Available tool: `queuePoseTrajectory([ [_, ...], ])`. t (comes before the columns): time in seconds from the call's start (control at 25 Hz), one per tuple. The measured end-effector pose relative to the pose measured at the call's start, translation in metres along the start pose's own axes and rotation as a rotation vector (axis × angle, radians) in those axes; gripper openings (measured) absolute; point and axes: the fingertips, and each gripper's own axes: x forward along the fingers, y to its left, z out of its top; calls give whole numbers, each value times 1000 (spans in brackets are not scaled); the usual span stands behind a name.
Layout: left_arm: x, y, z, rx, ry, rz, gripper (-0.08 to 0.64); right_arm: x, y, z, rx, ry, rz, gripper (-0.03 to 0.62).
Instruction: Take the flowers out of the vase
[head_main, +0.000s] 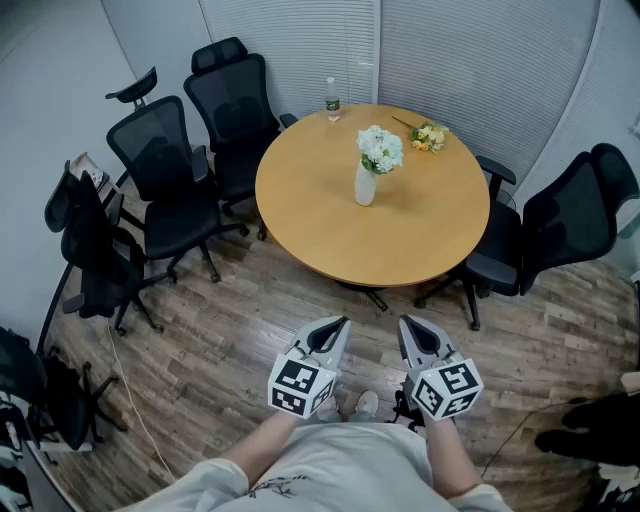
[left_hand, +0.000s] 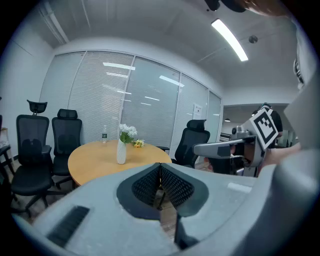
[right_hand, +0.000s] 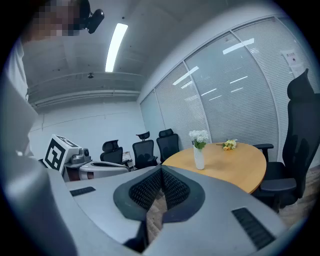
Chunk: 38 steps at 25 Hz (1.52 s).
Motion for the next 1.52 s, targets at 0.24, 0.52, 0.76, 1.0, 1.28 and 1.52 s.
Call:
queuePoseTrajectory([
  [0.24,3,5,3,6,-9,13,9,3,-1,-3,0,7,8,6],
  [0.52,1,12,8,14,-16,10,9,13,8,-5,3,13,16,5],
  [0.76,2,15,14,29,-27,-11,9,17,7,4,49,-57,-16,6],
  [1.0,-12,30,13,35,-33,-32,9,22,19,3,55,-63,-48,6],
  [1.28,-25,44,8,44,-39,-56,9,29,45,5,59,-101,-42,6],
  [1.52,-21,50,8,46,-42,-63,9,39,45,1,65,-102,-35,6],
])
